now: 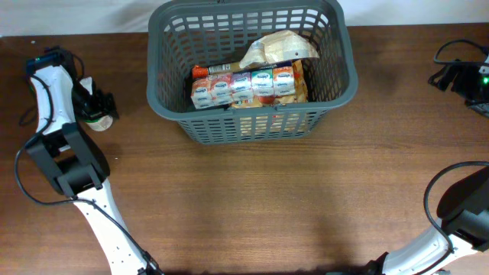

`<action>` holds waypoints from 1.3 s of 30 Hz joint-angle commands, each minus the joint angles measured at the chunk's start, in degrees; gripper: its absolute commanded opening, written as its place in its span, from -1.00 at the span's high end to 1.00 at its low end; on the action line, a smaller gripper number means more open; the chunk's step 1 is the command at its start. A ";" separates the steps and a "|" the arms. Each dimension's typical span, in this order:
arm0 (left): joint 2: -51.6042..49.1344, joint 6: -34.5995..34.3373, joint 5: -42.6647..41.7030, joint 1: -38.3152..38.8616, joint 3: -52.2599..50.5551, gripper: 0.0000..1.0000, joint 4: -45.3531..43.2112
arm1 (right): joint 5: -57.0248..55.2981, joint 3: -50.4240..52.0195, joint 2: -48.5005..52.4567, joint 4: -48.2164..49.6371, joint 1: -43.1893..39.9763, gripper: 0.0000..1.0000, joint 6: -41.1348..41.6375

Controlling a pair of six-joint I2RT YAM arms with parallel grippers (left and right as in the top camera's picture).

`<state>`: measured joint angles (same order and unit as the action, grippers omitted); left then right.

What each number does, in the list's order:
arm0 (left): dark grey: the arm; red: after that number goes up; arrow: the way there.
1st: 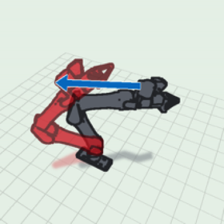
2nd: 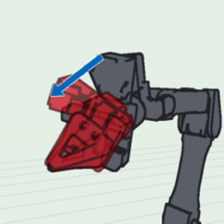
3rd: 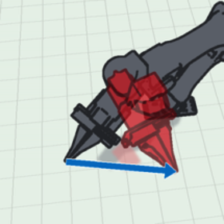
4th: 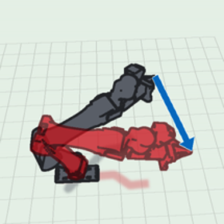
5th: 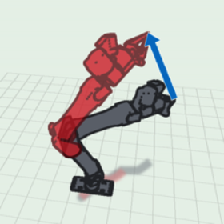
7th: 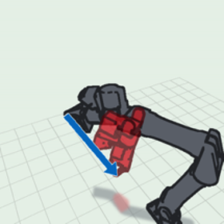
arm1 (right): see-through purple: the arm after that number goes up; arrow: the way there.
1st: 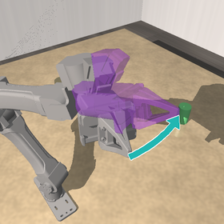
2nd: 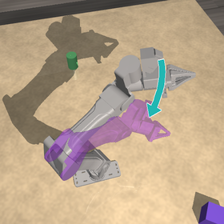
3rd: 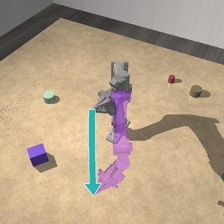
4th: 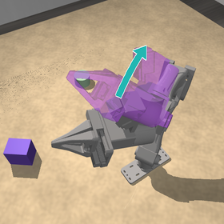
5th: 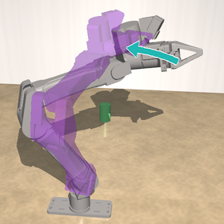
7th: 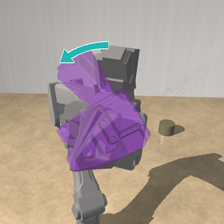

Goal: Pack container
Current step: 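Grasp the rear green-lidded jar with the left gripper, then place the jar upright in the basket's left corner and release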

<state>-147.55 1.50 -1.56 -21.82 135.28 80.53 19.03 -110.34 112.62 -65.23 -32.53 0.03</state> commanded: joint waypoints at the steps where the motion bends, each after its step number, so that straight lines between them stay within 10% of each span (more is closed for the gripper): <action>1: -0.46 0.87 -0.61 -0.35 -0.31 -0.55 0.42 | 0.48 0.33 -0.48 0.15 0.26 -0.98 0.28; 9: -0.46 0.92 -0.63 -0.31 -0.24 -0.10 2.29 | 0.48 0.33 -0.48 0.15 0.26 -0.97 0.28; 14: -0.31 0.90 -0.66 -0.24 1.97 0.96 5.31 | 0.48 0.31 -0.48 0.15 0.26 -0.97 0.28; 26: 9.90 3.65 -3.04 7.39 44.59 0.96 14.71 | 0.48 0.31 -0.48 0.13 0.26 -0.97 0.28; 39: 22.38 14.91 6.27 38.80 37.44 0.96 9.44 | 0.48 0.33 -0.48 0.15 0.26 -0.98 0.28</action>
<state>-120.51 14.26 -2.02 14.61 178.78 89.82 19.03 -110.34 112.62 -65.23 -32.53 0.01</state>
